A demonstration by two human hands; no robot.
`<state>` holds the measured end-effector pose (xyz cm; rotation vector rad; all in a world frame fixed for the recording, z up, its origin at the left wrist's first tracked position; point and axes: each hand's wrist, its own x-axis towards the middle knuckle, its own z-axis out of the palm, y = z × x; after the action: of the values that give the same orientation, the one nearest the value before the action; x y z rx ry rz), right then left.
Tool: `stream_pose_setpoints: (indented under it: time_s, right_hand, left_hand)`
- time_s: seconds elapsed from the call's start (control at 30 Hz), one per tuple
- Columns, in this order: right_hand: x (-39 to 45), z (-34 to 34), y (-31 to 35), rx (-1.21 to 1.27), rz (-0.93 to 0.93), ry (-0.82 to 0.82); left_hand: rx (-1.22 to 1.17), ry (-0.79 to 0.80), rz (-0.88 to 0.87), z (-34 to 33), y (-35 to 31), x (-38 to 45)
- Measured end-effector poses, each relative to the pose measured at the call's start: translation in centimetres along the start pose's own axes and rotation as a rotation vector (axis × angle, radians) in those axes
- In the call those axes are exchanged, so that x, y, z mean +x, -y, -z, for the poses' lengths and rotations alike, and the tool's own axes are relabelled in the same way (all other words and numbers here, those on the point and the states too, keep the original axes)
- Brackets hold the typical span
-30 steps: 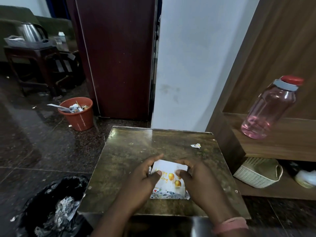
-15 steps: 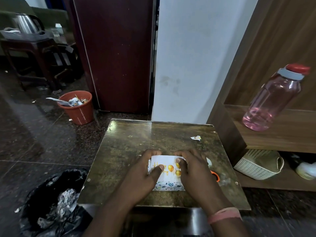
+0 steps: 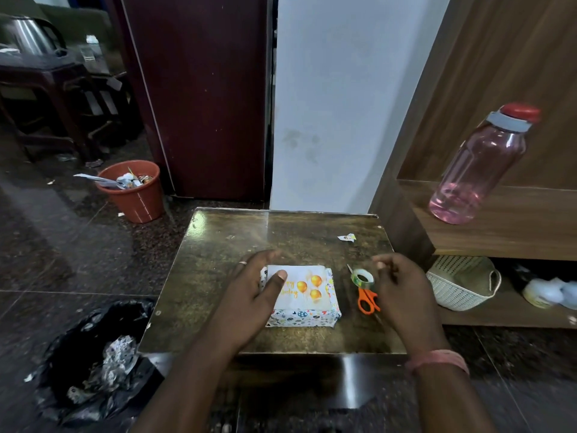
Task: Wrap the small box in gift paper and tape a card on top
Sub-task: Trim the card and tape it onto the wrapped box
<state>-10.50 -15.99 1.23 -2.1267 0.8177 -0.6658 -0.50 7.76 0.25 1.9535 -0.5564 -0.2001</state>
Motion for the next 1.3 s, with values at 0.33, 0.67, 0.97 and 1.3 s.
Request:
stream_pose_setpoints:
  time_s: [0.33, 0.67, 0.97, 1.3]
  right_hand:
    - [0.0, -0.8, -1.8, -0.463, -0.005, 0.131]
    - [0.0, -1.5, -1.8, -0.456, 0.018, 0.191]
    - [-4.3, -1.5, 3.1, 0.390, 0.085, 0.209]
    - [-12.2, -0.6, 6.4, 0.613, 0.201, 0.383]
  left_hand:
    - [-0.096, -0.085, -0.031, -0.1, 0.0, -0.2]
    - [-0.106, -0.113, -0.043, 0.5, -1.2, -2.0]
    - [-0.245, -0.171, -0.115, 0.1, -4.8, -4.1]
    - [-0.626, -0.006, 0.012, -0.8, -5.8, -7.6]
